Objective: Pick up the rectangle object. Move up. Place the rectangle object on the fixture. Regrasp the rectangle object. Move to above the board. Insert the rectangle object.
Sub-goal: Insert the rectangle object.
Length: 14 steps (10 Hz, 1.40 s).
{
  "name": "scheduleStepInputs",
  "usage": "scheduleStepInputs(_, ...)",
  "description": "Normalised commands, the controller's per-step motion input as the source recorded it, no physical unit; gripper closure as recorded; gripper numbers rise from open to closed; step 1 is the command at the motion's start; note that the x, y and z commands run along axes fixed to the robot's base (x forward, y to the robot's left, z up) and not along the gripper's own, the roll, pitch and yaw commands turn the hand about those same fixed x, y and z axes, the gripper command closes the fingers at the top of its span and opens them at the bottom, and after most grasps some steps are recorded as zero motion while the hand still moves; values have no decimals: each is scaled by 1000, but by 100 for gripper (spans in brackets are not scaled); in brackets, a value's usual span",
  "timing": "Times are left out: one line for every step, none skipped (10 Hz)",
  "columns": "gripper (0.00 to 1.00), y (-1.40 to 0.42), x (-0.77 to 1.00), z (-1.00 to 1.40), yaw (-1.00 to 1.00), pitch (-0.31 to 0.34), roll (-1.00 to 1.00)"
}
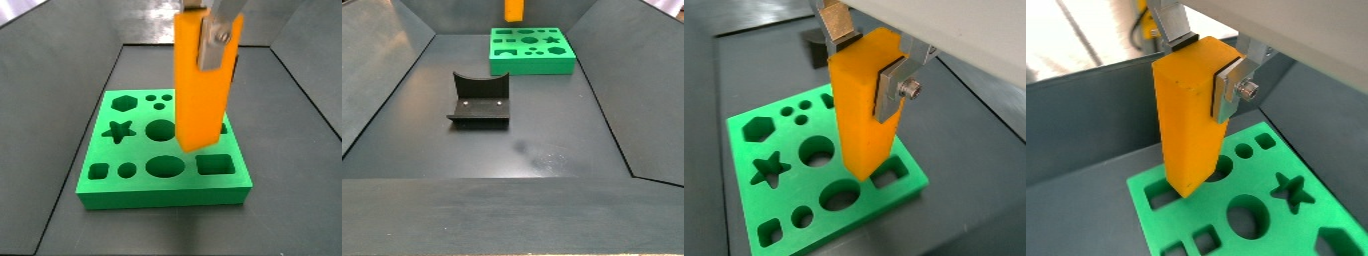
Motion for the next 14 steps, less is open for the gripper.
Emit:
scheduleStepInputs(100, -320, 120, -231, -814, 0, 20)
scheduleStepInputs(100, -334, 240, -186, -711, 0, 1)
scheduleStepInputs(100, -154, 223, 0, -397, 23, 14)
scheduleStepInputs(100, 0, 0, 0, 0, -13, 0)
scheduleStepInputs(100, -131, 314, -209, -340, -67, 43)
scheduleStepInputs(100, -149, 463, -314, -497, -143, 119)
scheduleStepInputs(100, -174, 634, -337, -429, -124, 181)
scheduleStepInputs(100, -183, 660, -251, -411, -76, 156)
scheduleStepInputs(100, -229, 637, -26, -411, 0, 56)
scheduleStepInputs(100, 0, 274, 0, -160, 17, 0)
scheduleStepInputs(100, 0, 177, 0, 0, 1, 3)
scheduleStepInputs(100, 0, 163, 0, 0, 7, 16)
scheduleStepInputs(100, 34, 131, 0, 0, 0, 36)
scheduleStepInputs(100, 160, 0, 0, 51, 0, 34)
